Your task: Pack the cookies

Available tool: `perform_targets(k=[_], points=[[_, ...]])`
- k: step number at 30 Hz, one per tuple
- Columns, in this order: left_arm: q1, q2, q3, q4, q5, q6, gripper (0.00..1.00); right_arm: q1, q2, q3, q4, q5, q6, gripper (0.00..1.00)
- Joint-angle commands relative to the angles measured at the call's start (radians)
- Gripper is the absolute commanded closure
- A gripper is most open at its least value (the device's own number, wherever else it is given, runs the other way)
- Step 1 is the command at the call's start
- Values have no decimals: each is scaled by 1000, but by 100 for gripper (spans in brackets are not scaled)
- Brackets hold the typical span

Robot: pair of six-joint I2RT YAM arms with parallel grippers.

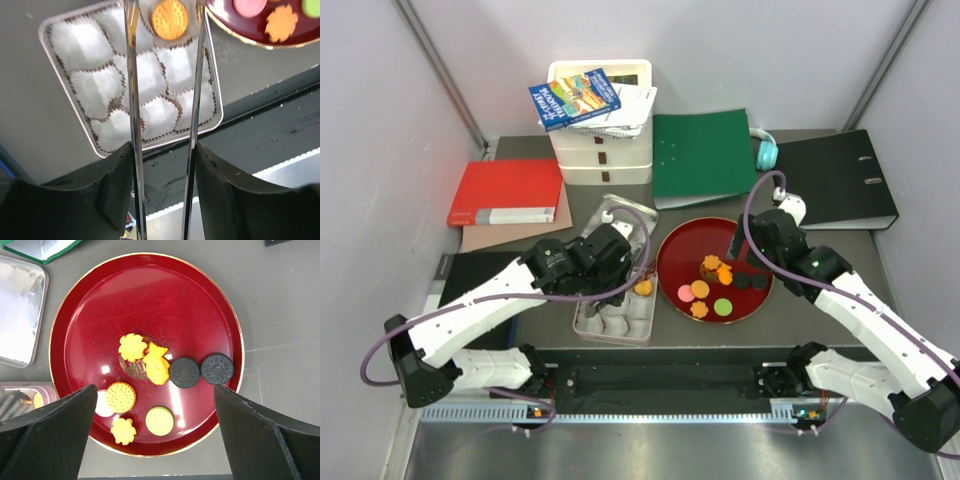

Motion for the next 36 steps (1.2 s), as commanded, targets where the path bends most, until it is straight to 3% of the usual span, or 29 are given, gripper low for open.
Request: perform_targets(k=[1,13,23,36], points=[[-2,4,125,72,-85,69,45,10,-21,24,8,18,14,1],[-3,320,183,383,137,166,45,10,-75,44,-54,57,25,1],[-5,471,217,460,160,235,45,10,-105,32,-97,81,36,1],[-5,543,226,486,209,249,46,10,-84,42,-100,85,33,1]])
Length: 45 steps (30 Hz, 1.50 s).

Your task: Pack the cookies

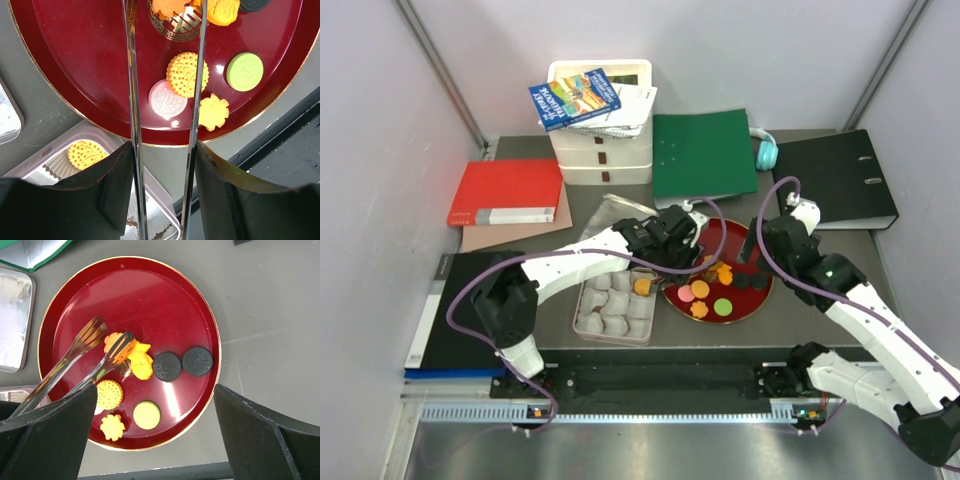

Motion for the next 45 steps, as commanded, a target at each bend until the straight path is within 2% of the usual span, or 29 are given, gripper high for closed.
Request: perform_targets(k=[1,16,19,25,30,36,40,45], points=[[-6,0,29,46,7,20,47,10,4,42,-3,24,6,1],[-12,-55,-25,-19,-91,31,53,10,8,33,20,15,5,1],[-12,-70,2,-59,-117,22,54,8,8,36,20,15,5,1],[-12,-167,62,-111,-190,22,54,10,13,38,42,5,-3,1],[-12,-247,114,-218,-237,2,54,10,39,50,60,-8,-17,1],[-12,-383,59,-327,-306,-59,53,10,70,58,97,-28,-31,1],[-12,-445,-27,-280,-260,-73,47,10,102,55,129,-55,-31,1],[-15,-379,-56,-214,-186,-78,45,10,119,69,134,-72,-24,1]])
